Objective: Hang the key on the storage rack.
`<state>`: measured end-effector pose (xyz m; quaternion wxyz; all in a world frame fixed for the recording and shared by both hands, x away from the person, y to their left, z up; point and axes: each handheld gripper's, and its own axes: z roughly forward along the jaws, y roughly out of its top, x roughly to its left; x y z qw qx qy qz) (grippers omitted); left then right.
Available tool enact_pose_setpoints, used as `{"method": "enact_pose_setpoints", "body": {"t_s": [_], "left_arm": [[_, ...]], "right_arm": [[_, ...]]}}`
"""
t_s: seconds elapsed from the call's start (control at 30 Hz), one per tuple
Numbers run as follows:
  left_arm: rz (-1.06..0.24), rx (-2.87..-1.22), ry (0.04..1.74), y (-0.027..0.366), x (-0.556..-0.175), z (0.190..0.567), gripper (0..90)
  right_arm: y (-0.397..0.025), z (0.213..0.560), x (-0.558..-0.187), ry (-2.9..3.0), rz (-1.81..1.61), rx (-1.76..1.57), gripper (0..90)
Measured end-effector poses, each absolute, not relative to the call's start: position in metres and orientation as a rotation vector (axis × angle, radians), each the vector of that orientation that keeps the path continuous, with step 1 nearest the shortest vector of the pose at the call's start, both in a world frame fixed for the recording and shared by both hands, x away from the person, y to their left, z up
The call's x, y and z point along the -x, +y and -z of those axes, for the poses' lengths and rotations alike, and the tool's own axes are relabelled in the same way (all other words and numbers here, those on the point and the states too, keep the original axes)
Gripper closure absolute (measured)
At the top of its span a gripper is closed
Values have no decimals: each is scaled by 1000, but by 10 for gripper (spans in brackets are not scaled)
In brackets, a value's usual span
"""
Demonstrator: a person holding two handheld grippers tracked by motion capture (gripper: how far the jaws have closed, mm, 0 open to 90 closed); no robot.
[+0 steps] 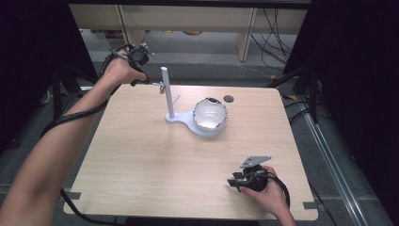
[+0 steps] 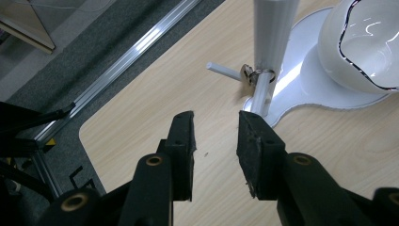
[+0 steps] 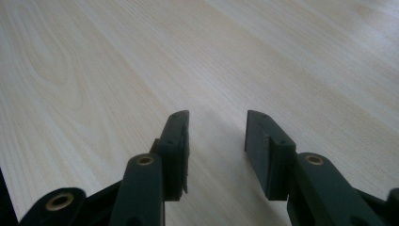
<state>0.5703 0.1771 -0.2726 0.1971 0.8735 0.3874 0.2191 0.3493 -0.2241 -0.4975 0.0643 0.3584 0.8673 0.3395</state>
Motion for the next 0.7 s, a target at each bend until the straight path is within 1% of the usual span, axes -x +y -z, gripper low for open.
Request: {"method": "enact_pose_setpoints", "body": {"t_s": [0.03,0.3,0.7], "left_arm": [[-615,-2432,1090,179,-569,273,644],[-629,-2393,1089,187,-556,273,621],[-650,-2324,1056,204,-522,283,552]], "right_arm": [[-223,496,-347,2631,-1027,-1127,609],[-222,496,-348,2620,-1028,-1114,609],[-223,495,-347,2618,-1023,-1113,609]]}}
